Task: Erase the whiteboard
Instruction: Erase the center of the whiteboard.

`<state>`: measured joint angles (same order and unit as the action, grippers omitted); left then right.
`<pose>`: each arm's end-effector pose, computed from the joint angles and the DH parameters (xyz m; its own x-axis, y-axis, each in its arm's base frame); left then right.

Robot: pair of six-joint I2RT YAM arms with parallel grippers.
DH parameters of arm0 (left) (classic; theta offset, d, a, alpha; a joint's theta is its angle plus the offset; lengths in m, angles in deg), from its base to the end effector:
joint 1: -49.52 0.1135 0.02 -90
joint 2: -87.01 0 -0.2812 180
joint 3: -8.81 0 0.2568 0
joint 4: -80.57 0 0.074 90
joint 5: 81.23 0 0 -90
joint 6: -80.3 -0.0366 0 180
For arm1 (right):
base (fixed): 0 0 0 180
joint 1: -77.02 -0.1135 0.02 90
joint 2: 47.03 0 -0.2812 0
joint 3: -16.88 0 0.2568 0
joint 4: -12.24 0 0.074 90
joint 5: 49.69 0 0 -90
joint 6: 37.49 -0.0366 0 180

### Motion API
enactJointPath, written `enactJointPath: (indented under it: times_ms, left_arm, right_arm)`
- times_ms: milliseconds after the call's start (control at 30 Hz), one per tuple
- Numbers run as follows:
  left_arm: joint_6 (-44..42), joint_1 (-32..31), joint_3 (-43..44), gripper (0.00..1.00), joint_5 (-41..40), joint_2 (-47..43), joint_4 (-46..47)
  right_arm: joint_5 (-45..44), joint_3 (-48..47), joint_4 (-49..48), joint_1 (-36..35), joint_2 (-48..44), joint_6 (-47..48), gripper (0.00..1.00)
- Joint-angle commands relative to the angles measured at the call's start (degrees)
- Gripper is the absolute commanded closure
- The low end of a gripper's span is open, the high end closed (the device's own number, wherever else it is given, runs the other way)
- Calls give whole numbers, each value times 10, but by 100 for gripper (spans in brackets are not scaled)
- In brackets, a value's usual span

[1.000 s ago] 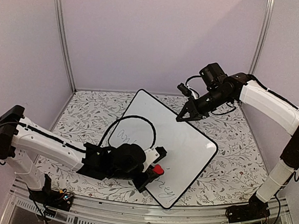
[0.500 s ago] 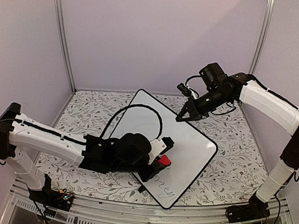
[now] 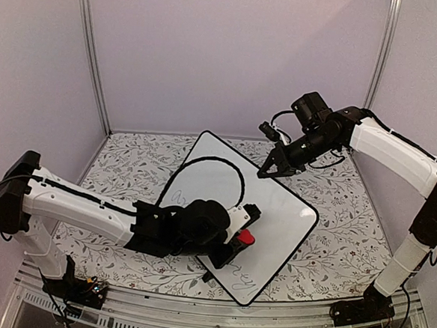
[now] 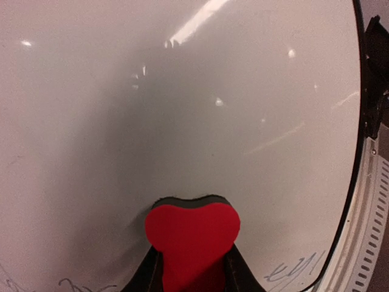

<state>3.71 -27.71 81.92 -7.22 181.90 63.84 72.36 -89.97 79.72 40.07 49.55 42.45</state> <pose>0.0911 -0.3565 0.2304 -0.3403 0.4927 -0.8009 0.8337 0.5520 -0.0146 0.2774 0.2330 0.3503 -0.7906 -0.4094 -0.4553 -0.6104 0.5851 0.5338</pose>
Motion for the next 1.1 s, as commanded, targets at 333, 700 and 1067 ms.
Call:
enactJointPath:
  times_ms: [333, 700, 1067]
  left_arm:
    - [43, -24, -55, 100, -1, 28, -41]
    - [74, -25, -111, 100, 15, 1, -25]
    - [64, -20, -101, 100, -53, -113, -34]
  right_arm:
    - [6, -2, 3, -15, 5, 4, 100]
    - [7, -1, 3, -15, 3, 3, 100]
    - [6, 2, 3, -15, 1, 3, 100]
